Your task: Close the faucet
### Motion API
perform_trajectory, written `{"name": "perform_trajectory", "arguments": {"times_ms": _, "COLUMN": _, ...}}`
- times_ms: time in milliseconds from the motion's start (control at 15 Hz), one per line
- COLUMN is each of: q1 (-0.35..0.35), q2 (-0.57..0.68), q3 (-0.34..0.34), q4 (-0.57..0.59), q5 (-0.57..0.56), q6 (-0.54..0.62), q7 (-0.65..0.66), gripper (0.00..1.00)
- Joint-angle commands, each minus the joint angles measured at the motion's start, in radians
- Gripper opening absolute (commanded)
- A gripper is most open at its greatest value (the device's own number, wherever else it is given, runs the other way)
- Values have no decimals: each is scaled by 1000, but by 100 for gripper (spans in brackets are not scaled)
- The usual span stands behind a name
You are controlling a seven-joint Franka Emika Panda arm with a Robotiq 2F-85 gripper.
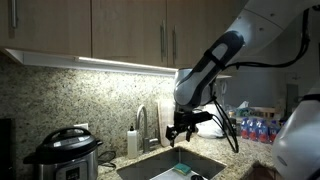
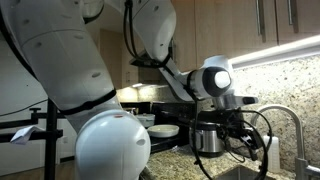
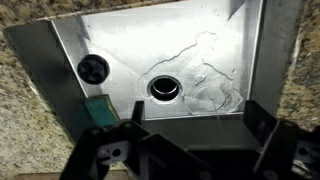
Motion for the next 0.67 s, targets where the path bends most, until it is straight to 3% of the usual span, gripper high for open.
{"name": "perform_trajectory", "arguments": {"times_ms": 0, "q1": -60, "q2": -5, "q3": -76, "q4": 8, "q5": -5, "q6": 7, "q7": -96, "gripper": 100}}
{"name": "perform_trajectory", "arguments": {"times_ms": 333, "q1": -139, "q2": -18, "q3": -117, "q4": 60, "q5": -43, "q6": -30, "q7": -142, "gripper": 100}}
{"name": "perform_trajectory", "arguments": {"times_ms": 600, "q1": -122, "q2": -2, "q3": -115, "q4": 50, "q5": -11, "q6": -6, "q7": -125, "gripper": 100}}
